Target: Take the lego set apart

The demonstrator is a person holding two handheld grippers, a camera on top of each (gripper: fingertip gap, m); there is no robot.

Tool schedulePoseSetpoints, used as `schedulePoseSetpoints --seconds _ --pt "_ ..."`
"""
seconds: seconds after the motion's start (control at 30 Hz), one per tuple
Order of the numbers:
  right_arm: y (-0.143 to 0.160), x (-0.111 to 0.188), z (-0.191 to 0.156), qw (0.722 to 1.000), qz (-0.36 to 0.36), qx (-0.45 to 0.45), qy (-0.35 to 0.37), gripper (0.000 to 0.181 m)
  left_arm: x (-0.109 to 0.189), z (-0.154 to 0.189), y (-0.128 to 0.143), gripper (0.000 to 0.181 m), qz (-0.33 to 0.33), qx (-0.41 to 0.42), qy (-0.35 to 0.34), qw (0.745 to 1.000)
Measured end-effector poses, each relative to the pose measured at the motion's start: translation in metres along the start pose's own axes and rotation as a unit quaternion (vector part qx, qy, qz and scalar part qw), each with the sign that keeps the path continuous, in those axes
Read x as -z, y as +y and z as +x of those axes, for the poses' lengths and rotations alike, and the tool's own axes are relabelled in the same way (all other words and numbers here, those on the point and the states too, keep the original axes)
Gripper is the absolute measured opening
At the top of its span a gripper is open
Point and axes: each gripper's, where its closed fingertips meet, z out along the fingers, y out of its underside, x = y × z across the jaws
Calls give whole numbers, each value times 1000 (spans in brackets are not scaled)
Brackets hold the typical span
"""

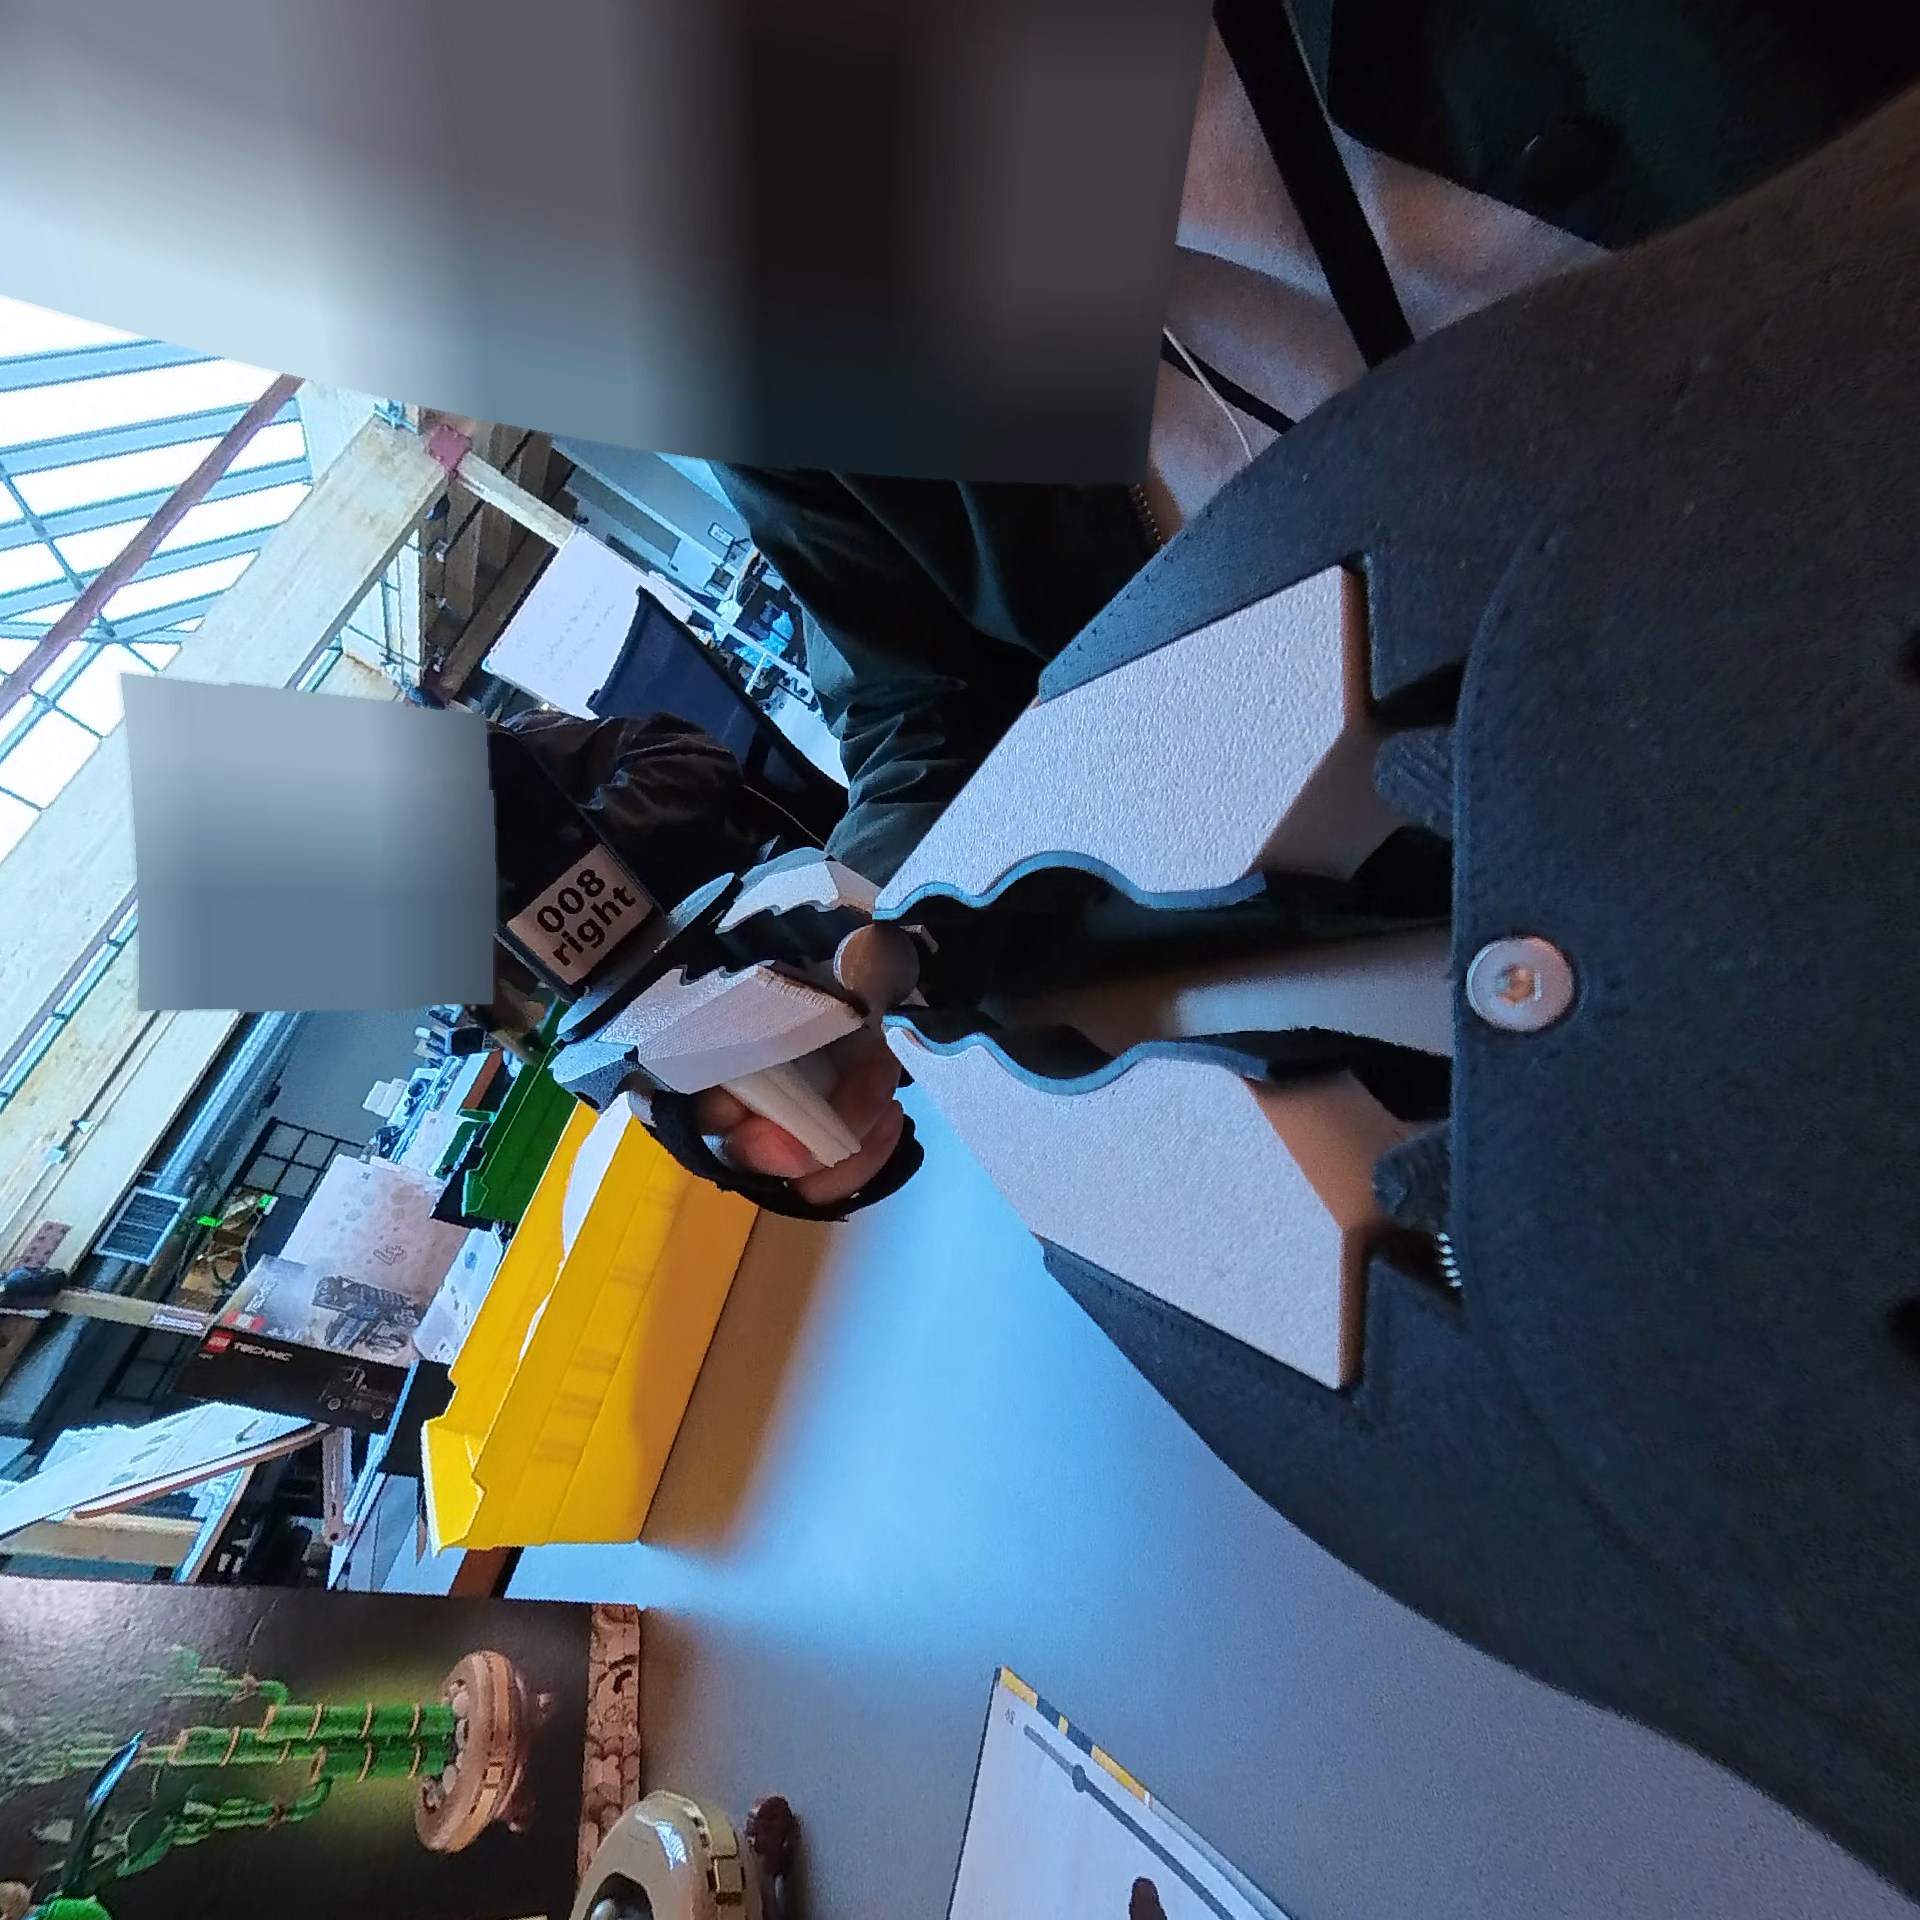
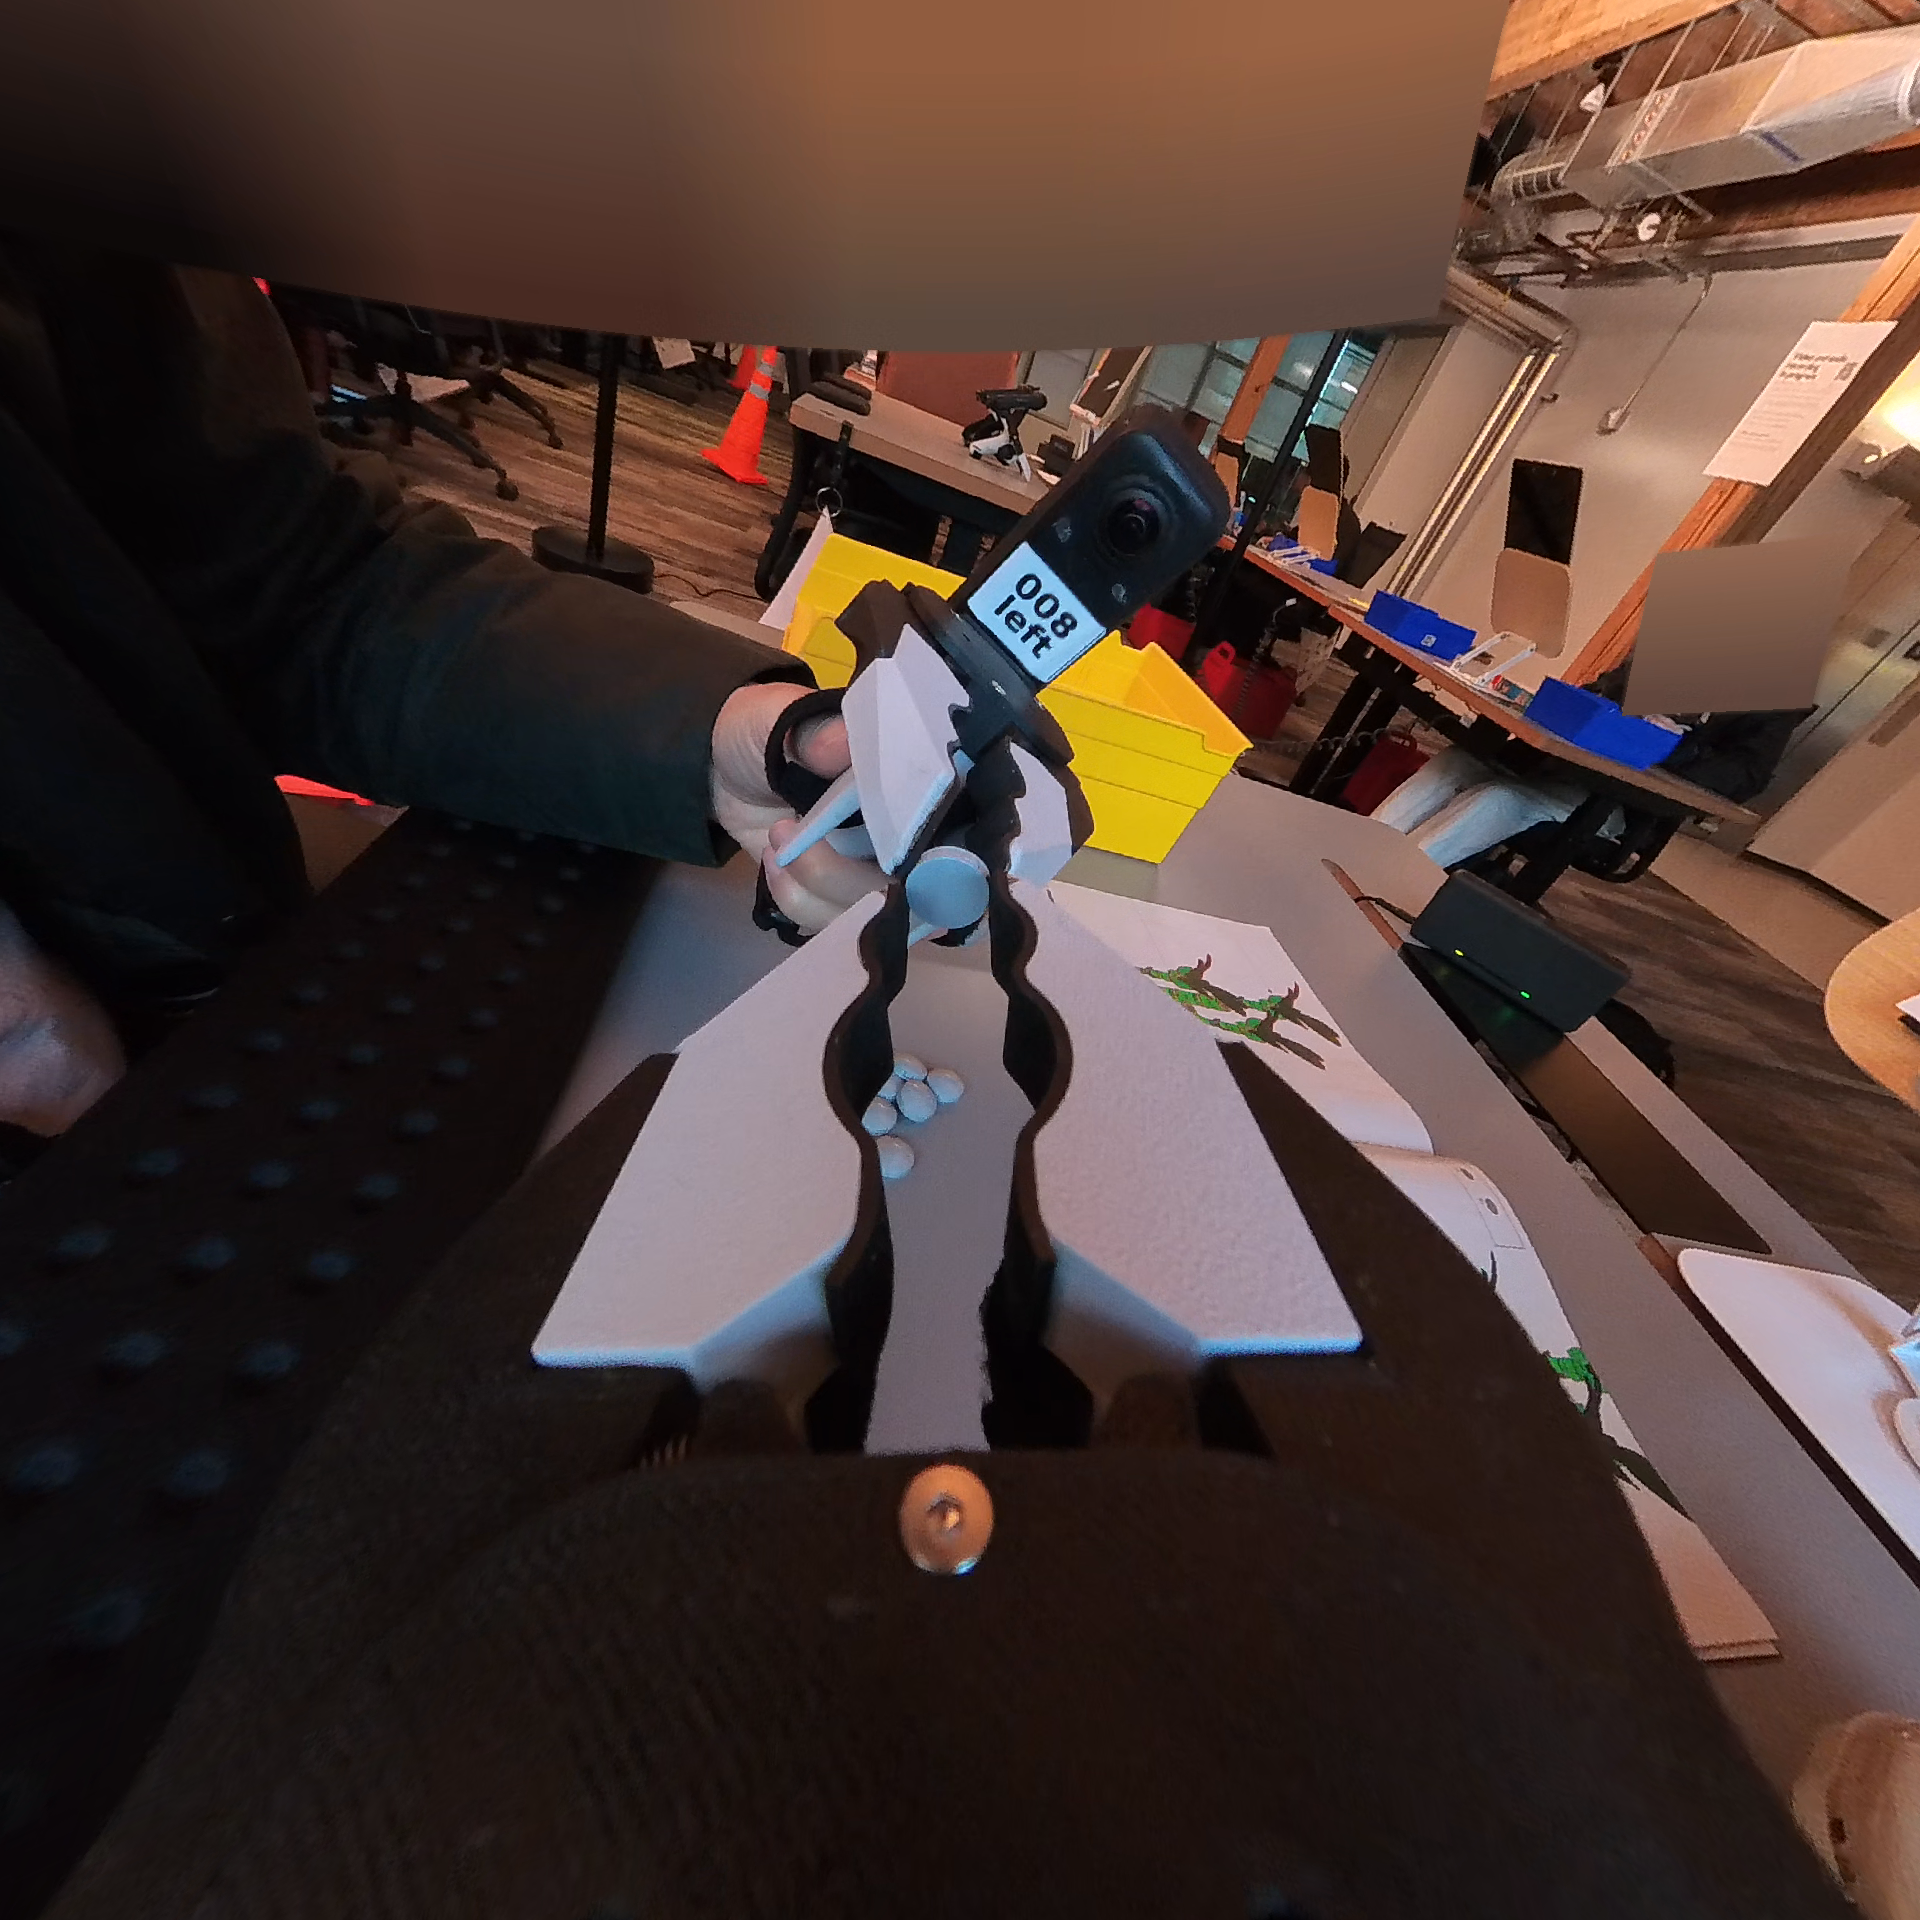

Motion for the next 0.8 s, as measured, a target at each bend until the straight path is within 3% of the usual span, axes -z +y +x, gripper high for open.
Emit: schedulePoseSetpoints --seconds 0.8 --pt "2 -1 1 1000 -2 -12 0 15 1 -1 -2 13 10 9 4 1000"
